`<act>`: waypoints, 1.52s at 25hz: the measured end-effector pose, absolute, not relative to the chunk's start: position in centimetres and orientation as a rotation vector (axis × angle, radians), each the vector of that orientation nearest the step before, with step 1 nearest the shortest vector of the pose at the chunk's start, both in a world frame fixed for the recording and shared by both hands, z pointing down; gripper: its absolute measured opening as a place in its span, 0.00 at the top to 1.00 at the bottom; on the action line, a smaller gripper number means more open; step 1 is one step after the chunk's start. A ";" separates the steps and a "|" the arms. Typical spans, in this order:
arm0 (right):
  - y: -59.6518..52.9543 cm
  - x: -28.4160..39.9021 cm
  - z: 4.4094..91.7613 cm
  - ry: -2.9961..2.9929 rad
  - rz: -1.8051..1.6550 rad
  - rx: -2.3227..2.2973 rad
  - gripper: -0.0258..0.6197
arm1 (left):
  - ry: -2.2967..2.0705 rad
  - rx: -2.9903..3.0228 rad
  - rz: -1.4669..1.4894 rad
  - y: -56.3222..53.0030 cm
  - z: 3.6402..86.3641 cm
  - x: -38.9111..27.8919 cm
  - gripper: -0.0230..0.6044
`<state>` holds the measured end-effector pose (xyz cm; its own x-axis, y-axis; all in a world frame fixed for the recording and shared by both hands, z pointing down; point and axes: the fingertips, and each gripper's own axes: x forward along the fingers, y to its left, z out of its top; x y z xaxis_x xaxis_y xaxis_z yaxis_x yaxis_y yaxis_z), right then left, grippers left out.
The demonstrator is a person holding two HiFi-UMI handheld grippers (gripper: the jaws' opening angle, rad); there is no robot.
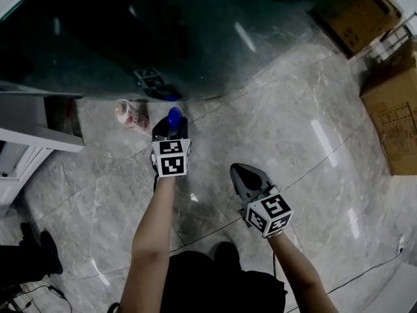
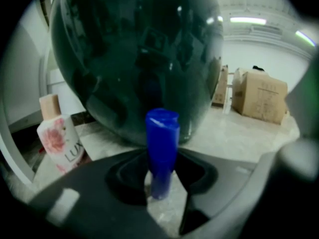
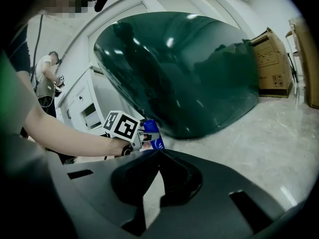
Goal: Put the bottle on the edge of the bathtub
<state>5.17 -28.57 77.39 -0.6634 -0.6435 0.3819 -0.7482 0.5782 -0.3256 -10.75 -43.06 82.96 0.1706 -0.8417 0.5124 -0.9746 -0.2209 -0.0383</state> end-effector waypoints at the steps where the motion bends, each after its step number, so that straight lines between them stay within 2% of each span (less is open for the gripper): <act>1: -28.5 5.2 77.4 -2.585 0.688 1.162 0.96 | -1.736 2.154 0.631 -43.0 83.0 -10.7 0.71; 9: -28.1 5.1 77.1 -2.569 0.670 1.170 0.96 | -1.691 2.159 0.617 -42.7 83.3 -10.5 0.70; 12: -27.9 5.0 76.8 -2.563 0.668 1.178 0.96 | -1.658 2.135 0.622 -42.3 83.8 -10.5 0.65; 18: -27.4 4.7 76.0 -2.560 0.646 1.191 0.96 | -1.655 2.118 0.596 -40.5 82.9 -10.8 0.65; 30: -26.5 4.0 72.8 -2.584 0.598 1.248 0.96 | -1.689 2.093 0.548 -35.7 78.6 -13.0 0.86; 38: -25.6 3.8 69.8 -2.599 0.541 1.284 0.96 | -1.668 2.150 0.476 -32.0 74.3 -13.3 0.93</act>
<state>3.83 -25.59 69.78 -0.6058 -0.7252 0.3273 -0.7955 0.5576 -0.2371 -13.26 -32.02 74.26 0.2395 -0.8427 0.4821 -0.9702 -0.2259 0.0870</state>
